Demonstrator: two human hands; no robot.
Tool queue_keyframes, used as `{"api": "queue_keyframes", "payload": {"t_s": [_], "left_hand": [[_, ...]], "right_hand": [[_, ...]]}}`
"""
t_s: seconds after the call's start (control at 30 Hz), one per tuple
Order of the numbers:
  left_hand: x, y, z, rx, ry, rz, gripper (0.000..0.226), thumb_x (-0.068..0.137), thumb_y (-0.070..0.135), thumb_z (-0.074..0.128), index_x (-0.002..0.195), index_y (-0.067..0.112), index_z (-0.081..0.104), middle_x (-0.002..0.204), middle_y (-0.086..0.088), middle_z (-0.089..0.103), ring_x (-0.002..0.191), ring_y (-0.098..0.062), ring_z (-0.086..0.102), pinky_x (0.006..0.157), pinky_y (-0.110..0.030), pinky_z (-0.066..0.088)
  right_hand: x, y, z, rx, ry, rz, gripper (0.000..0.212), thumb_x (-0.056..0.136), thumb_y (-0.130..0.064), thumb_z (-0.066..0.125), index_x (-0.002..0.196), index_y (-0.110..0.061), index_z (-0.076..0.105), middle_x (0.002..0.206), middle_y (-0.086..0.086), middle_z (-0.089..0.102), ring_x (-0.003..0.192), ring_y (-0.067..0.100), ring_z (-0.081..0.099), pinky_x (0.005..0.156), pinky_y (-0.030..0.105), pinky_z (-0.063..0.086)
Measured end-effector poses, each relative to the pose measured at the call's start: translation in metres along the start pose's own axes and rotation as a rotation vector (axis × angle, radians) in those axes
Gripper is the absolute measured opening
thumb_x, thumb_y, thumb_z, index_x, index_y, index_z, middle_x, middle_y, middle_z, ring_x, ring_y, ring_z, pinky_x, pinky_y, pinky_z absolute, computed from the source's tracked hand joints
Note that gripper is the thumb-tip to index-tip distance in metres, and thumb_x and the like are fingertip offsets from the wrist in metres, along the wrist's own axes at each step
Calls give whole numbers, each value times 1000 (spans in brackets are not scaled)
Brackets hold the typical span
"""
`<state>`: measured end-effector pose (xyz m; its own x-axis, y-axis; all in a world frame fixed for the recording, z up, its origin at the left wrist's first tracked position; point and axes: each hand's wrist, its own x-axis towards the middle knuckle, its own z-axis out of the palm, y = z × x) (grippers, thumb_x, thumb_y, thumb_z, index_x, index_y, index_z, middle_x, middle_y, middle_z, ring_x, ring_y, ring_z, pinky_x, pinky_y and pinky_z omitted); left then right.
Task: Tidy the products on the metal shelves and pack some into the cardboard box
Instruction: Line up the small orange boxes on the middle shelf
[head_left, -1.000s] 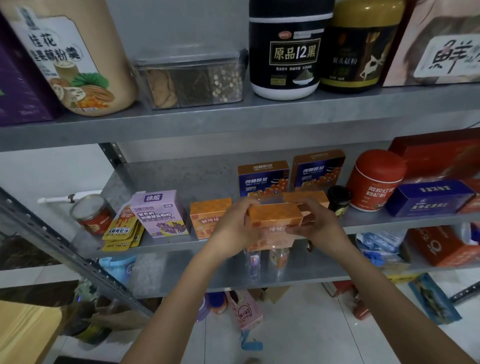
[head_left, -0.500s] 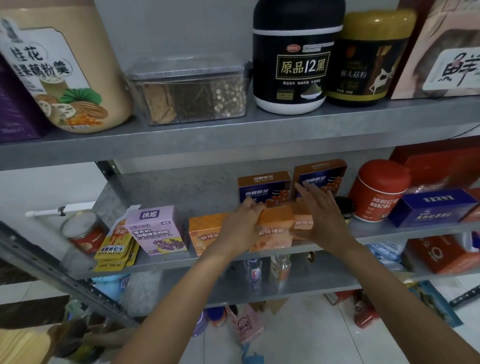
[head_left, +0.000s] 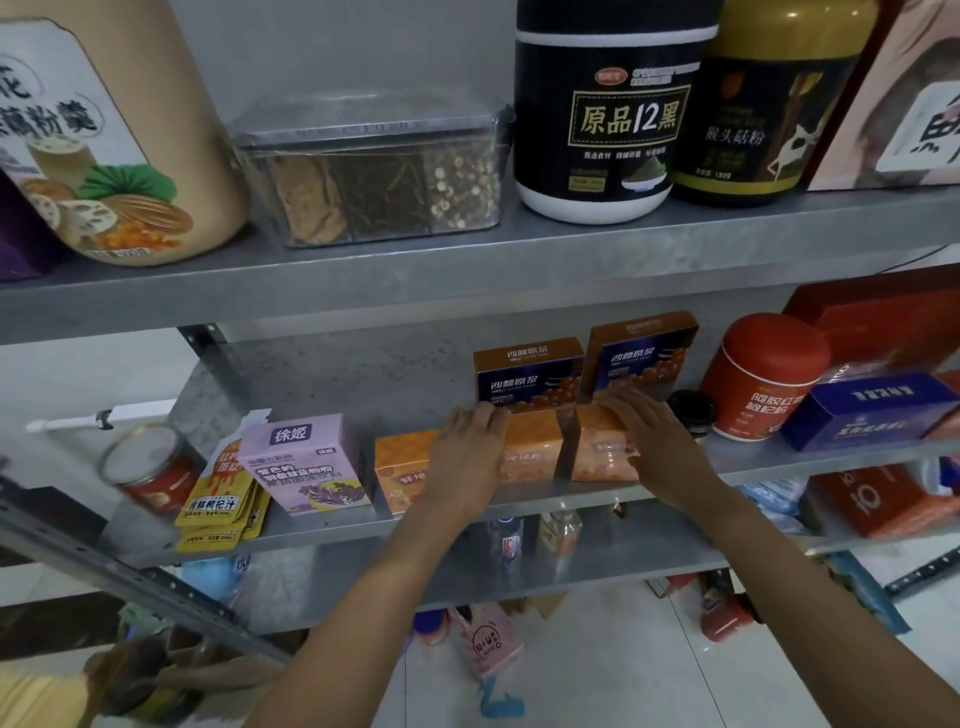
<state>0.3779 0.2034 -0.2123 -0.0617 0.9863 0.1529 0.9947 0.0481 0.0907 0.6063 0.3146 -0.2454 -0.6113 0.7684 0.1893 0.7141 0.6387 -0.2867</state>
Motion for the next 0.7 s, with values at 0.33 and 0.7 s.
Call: {"api": "queue_keyframes", "payload": {"t_s": [0.33,0.7], "left_hand": [[3,-9,15,47,-20,31,66,86,19,70,144,10,40,136,-12,52,123,-29,53,101,-38,45],[15,-18,0,-58,-127,64,55,95,32,59,142,18,35,141,-5,45,126,-23,48,99,-35,43]], "right_hand": [[6,1,0,-9,1,57,73,81,-2,68,145,-19,38,153,6,35,141,28,31,115,44,30],[8,0,-8,7,-34,38,70,81,-3,71,142,-21,43,148,3,41,138,25,36,111,37,31]]}}
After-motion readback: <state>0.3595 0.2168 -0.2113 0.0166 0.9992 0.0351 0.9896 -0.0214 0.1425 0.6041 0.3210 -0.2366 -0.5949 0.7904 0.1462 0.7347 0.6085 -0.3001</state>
